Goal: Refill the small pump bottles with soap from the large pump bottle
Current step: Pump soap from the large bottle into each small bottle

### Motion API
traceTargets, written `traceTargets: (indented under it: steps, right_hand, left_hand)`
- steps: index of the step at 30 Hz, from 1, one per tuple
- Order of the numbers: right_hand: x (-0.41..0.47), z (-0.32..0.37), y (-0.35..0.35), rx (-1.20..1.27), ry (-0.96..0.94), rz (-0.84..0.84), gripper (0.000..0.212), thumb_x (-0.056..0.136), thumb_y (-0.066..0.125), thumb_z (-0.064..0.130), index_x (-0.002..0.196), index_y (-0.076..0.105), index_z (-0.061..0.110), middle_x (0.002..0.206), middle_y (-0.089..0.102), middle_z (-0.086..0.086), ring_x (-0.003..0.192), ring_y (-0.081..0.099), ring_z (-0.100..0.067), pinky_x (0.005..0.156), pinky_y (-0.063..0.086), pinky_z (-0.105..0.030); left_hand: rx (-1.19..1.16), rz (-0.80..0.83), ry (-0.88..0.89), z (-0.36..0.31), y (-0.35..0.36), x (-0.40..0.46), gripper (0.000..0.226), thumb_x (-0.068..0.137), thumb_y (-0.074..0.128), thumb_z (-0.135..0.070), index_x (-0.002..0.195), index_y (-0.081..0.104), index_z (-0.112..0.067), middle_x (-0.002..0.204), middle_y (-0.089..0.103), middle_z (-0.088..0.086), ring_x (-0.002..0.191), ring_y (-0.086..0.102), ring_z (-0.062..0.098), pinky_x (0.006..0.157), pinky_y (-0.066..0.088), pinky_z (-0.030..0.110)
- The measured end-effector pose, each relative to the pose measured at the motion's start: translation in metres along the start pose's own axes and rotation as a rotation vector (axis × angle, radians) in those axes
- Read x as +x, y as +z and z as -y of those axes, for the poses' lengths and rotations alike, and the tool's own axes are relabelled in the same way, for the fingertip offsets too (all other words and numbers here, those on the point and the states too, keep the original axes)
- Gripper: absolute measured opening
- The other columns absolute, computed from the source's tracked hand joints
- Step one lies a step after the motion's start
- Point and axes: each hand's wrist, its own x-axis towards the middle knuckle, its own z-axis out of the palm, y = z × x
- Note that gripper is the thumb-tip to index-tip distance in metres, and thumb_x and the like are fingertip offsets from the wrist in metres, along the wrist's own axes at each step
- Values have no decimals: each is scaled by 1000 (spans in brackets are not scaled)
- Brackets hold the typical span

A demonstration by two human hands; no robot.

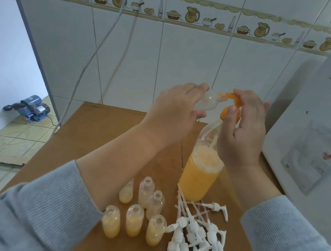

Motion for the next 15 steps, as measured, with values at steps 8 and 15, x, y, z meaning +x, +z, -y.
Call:
traceTargets:
  steps: [8, 15]
  right_hand:
    - [6, 10, -11, 12, -45, 61, 46, 99, 26, 31, 123, 55, 6, 122, 57, -9, 122, 46, -18, 115, 20, -46]
    - [-4, 5, -1, -4, -24, 10, 39, 99, 31, 26, 122, 54, 5, 119, 57, -9, 120, 48, -17, 115, 21, -46]
  left_hand:
    - [142, -35, 73, -1, -11, 4, 49, 87, 62, -29, 131, 49, -10, 112, 63, 5, 98, 59, 26, 83, 47, 43]
    - [104, 10, 46, -5, -4, 2, 50, 90, 60, -29, 135, 46, -11, 117, 62, 3, 106, 57, 23, 88, 43, 38]
